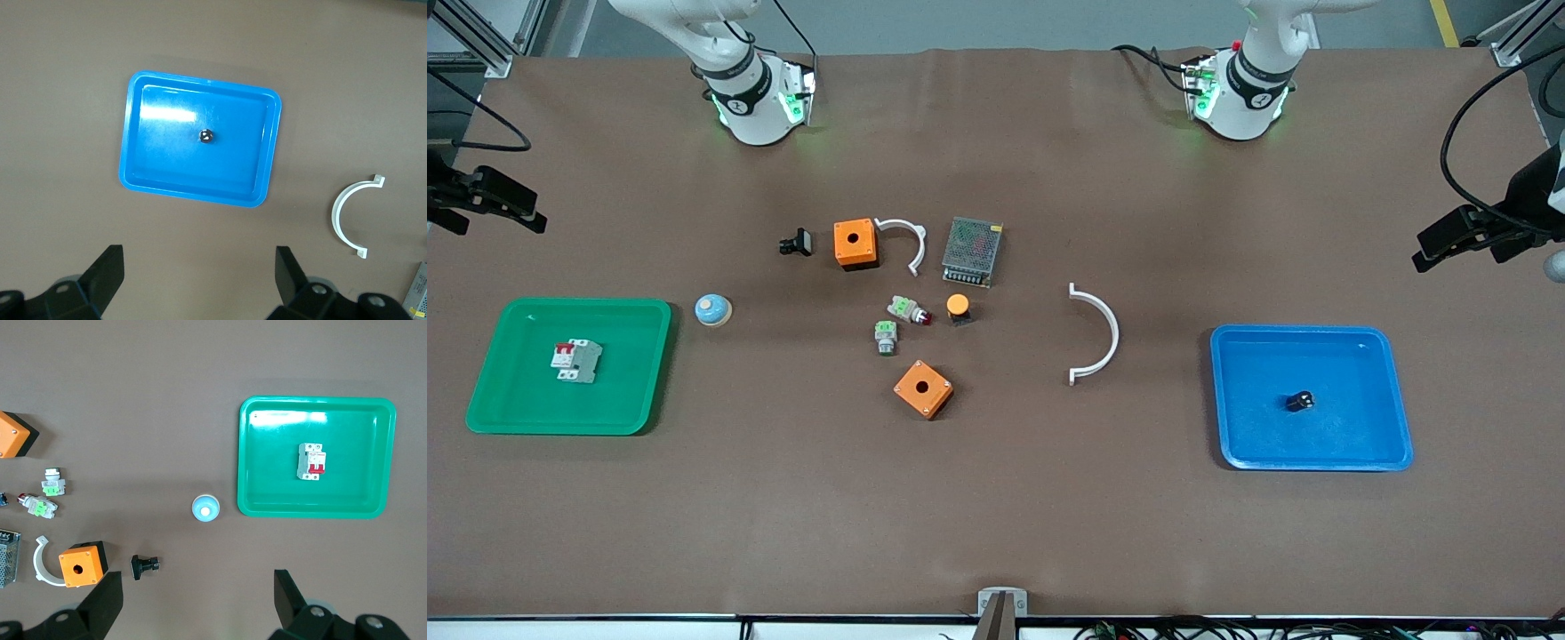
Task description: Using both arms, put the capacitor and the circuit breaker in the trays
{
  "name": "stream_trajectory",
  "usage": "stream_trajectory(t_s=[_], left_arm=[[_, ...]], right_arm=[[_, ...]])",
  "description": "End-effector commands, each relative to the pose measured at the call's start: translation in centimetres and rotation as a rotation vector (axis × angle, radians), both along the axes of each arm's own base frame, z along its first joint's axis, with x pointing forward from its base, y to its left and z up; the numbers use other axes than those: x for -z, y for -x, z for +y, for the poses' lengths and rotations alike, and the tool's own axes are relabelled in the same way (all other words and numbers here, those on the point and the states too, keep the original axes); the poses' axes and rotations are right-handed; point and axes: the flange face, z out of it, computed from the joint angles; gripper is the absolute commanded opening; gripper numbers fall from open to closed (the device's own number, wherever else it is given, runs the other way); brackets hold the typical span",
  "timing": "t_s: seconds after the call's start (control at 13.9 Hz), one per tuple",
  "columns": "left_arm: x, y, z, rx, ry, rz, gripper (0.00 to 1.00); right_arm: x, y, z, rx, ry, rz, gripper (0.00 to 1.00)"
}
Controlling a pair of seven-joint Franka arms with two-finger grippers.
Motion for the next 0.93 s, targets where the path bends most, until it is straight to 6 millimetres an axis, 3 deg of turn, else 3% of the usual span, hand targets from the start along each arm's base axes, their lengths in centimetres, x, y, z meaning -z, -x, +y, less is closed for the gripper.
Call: stream_trajectory(t_s=[0.0, 0.29, 0.86], left_arm=[[-0.6, 1.3, -0.1, 0.008, 0.012, -0.029, 1.00], [-0.6, 0.3, -0.3, 0.010, 0.014, -0.034, 1.00], [-1.2, 0.3, -0.4, 0.028, 0.011, -0.045, 1.00]], right_arm=[[-0.3, 1.0, 0.4, 0.000, -0.006, -0.007, 1.00], [-0.4, 0.9, 0.9, 0.014, -0.005, -0.006, 1.00], [-0.3, 1.0, 0.8, 0.015, -0.006, -0.001, 1.00]])
